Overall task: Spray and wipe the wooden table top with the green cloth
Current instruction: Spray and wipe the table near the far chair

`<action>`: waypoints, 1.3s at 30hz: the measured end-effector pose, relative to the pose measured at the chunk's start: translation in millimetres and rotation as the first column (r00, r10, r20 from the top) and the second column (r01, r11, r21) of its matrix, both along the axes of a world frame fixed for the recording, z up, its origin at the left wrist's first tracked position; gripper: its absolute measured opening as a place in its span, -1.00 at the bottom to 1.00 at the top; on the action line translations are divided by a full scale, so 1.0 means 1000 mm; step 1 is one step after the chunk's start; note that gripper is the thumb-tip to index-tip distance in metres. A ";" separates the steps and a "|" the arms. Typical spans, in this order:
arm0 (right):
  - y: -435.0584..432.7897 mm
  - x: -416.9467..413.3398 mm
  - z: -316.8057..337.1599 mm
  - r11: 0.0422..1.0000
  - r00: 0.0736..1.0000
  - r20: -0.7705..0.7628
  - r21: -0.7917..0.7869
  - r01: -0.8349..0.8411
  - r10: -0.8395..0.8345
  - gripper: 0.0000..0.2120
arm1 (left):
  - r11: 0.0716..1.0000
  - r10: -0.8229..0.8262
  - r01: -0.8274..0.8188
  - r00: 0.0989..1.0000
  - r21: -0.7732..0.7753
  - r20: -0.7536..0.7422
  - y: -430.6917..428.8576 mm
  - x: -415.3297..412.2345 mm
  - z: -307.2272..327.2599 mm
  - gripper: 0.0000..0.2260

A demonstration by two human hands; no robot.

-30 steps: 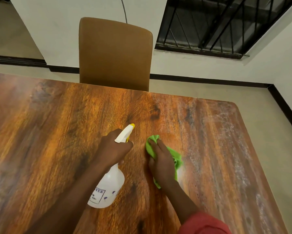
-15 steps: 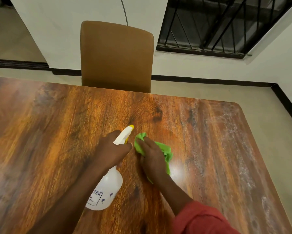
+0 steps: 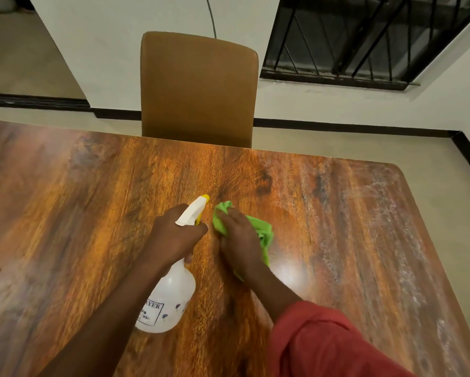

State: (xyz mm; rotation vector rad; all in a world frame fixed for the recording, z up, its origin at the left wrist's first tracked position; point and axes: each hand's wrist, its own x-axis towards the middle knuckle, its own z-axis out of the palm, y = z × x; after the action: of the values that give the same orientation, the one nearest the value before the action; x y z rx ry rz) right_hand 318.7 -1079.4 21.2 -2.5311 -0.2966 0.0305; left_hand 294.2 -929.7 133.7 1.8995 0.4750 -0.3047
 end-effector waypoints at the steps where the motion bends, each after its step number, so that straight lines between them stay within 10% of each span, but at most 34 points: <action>1: 0.011 -0.010 -0.003 0.998 0.997 0.015 0.001 -0.069 0.069 -0.49 | 1.000 -0.002 0.002 1.000 0.010 0.004 0.000 0.001 0.000 -0.75; 7: -0.009 -0.064 -0.009 0.972 0.972 0.061 -0.082 -0.221 0.226 -0.52 | 0.996 -0.030 0.029 0.999 0.087 0.011 0.001 0.008 -0.001 -0.86; 21: -0.082 -0.079 0.002 0.965 0.966 0.086 -0.078 0.250 -0.243 -0.53 | 0.931 -0.296 0.294 0.955 0.214 -0.023 -0.077 0.015 -0.002 -0.80; 39: -0.089 -0.078 0.000 0.965 0.972 0.056 -0.123 0.233 -0.228 -0.31 | 0.969 -0.167 0.139 0.977 0.203 0.131 -0.105 0.051 0.000 -0.93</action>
State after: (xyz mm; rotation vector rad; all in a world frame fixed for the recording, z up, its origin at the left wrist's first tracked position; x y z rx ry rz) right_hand 241.2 -1167.9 20.7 -2.6811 -0.0142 -0.0961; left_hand 345.3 -1034.3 133.8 2.1359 0.2661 -0.2238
